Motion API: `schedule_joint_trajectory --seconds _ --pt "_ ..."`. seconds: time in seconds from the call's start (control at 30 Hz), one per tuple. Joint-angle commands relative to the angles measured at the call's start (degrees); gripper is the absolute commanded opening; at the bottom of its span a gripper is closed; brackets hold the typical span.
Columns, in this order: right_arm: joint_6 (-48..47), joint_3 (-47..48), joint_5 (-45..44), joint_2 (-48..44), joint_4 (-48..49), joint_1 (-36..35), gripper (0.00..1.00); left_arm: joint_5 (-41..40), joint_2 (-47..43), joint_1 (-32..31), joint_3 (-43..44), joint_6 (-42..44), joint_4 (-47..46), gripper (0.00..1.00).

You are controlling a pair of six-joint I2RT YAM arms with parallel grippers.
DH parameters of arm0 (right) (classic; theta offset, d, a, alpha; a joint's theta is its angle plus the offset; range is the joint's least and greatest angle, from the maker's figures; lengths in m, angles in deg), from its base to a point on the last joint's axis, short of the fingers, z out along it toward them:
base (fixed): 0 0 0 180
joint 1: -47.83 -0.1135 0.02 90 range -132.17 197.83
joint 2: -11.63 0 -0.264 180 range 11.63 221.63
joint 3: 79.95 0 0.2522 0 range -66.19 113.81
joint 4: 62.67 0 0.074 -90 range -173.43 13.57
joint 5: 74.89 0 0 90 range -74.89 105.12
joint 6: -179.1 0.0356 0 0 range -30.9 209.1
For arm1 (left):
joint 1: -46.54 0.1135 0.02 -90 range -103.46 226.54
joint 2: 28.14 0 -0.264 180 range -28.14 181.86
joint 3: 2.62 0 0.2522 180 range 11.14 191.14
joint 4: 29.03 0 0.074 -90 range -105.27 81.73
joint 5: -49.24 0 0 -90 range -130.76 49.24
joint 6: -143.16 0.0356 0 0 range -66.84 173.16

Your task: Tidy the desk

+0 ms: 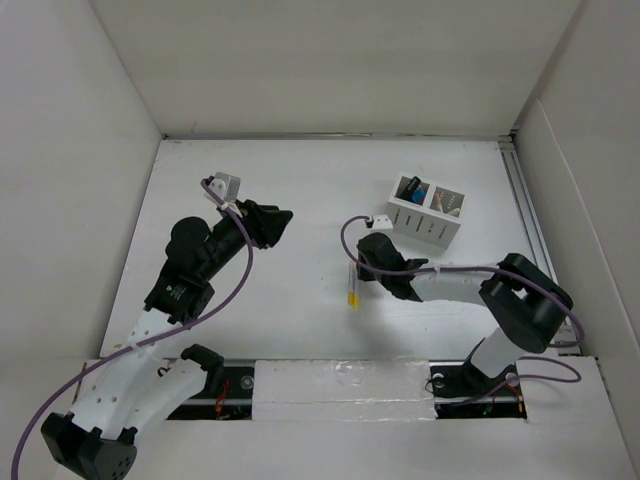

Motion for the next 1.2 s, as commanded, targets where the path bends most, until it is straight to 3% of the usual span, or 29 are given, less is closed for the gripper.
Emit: schedule_joint_trajectory --seconds 0.0,0.3,0.97,1.03,1.1,1.17 --pt "2.6 -0.26 -2.95 1.06 -0.31 -0.65 0.24 0.4 -0.36 -0.17 0.92 0.37 -2.64 0.39" --pt "2.61 1.24 -4.71 4.22 -2.25 -0.65 0.32 1.09 -0.18 -0.17 0.92 0.28 -2.38 0.39" --pt "6.48 0.01 -4.36 4.41 -6.56 -2.85 0.31 0.92 -0.97 -0.17 0.57 0.1 -2.73 0.39" --pt "6.21 -0.69 -5.23 3.61 -5.95 -2.85 0.24 1.53 -0.71 -0.17 0.75 0.19 -2.64 0.39" --pt "5.95 -0.52 -7.24 2.83 -6.38 -2.85 0.0 1.54 -1.41 -0.17 0.48 0.1 -2.99 0.39" --pt "6.12 0.09 -8.39 1.25 -7.87 -2.85 0.0 1.01 -1.59 -0.17 0.48 0.19 -2.91 0.39"
